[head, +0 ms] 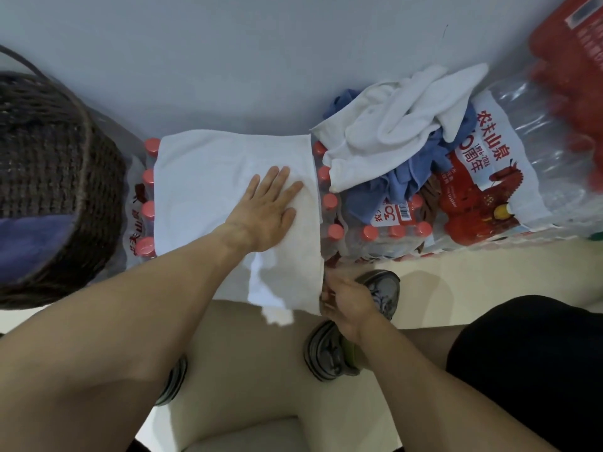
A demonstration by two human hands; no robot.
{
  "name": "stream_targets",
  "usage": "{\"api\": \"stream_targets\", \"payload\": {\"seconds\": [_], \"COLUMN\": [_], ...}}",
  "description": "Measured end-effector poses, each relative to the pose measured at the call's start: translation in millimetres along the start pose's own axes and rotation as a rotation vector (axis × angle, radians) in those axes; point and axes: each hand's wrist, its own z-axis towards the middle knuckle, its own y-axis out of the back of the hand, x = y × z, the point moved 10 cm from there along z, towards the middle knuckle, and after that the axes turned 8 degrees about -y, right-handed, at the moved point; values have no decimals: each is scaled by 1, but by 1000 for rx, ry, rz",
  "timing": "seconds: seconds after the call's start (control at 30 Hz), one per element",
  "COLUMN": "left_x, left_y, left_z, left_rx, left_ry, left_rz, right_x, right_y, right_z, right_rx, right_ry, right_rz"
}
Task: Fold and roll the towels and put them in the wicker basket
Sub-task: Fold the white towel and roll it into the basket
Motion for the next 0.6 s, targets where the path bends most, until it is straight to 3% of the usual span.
{"api": "stream_targets", "payload": {"seconds": [0.1,0.27,0.5,0.6], "left_x": [-1,-3,0,-1], "left_y": [-1,-4,-2,-2], "left_z": [1,1,8,9], "left_rx": [1,59,123,118], "left_ry": [-4,-2,1,11], "left_rz": [7,11,-36,-34], "right_x": [-4,52,36,10], "right_y": [15,-22,-41,-12], "right_z": [6,5,13,21], "right_rx": [-135,-104,176,32], "right_ry": [15,237,71,-41], "right_rz": [-122,-207,-61,-120]}}
